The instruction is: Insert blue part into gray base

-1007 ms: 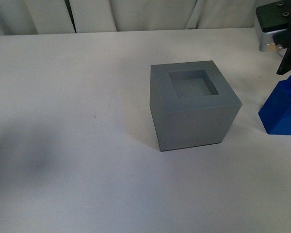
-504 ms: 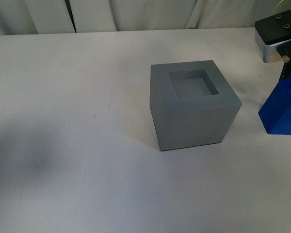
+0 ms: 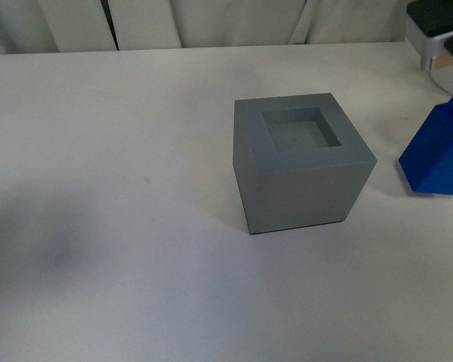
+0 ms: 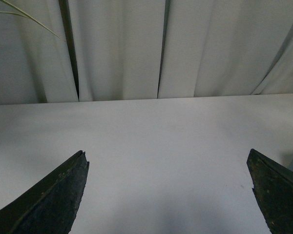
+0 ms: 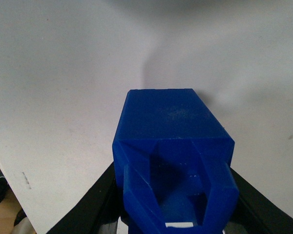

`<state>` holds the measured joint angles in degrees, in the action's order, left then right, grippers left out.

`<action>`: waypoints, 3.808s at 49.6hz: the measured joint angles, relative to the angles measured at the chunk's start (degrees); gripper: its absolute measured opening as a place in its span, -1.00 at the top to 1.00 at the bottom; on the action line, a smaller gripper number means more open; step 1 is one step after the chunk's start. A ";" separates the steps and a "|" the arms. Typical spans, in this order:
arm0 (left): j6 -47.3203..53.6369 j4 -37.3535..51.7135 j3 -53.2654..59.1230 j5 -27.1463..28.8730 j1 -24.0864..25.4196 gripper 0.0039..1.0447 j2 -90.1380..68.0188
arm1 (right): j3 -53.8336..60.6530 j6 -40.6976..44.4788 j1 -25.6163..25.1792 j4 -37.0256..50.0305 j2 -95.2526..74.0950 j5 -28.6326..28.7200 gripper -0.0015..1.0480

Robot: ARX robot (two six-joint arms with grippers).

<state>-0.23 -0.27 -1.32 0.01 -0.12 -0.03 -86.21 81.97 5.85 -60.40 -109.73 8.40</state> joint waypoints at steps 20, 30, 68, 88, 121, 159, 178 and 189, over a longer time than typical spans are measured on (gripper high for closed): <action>0.00 0.00 0.00 0.00 0.00 -0.89 0.00 | -16.81 -3.80 7.37 -10.10 0.00 6.95 0.12; 0.00 0.00 0.00 0.00 0.00 -0.89 0.00 | -21.59 -4.33 11.19 -12.63 -1.62 7.17 0.12; 0.02 0.00 0.00 0.00 0.00 -0.89 0.00 | -26.58 -4.13 17.68 -17.27 -8.37 4.11 0.12; 0.02 0.00 0.00 0.00 0.00 -0.89 0.00 | -26.62 -2.27 17.70 -19.02 -8.87 2.95 0.12; 0.00 0.00 0.00 0.00 0.00 -0.89 0.00 | -22.32 0.72 17.90 -17.11 -8.35 -0.09 0.12; 0.02 0.00 0.00 0.00 0.00 -0.89 0.00 | -11.50 -4.72 14.67 -4.50 3.50 13.62 -0.86; 0.02 0.00 0.00 0.00 0.00 -0.89 0.00 | 17.53 -26.16 7.45 27.61 27.10 30.88 -0.86; 0.02 0.00 0.00 0.00 0.00 -0.89 0.00 | 47.06 -56.43 2.69 64.06 50.10 29.33 -0.86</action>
<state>-0.21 -0.27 -1.32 0.01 -0.12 -0.03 -39.16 25.54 8.54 3.66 -59.64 37.74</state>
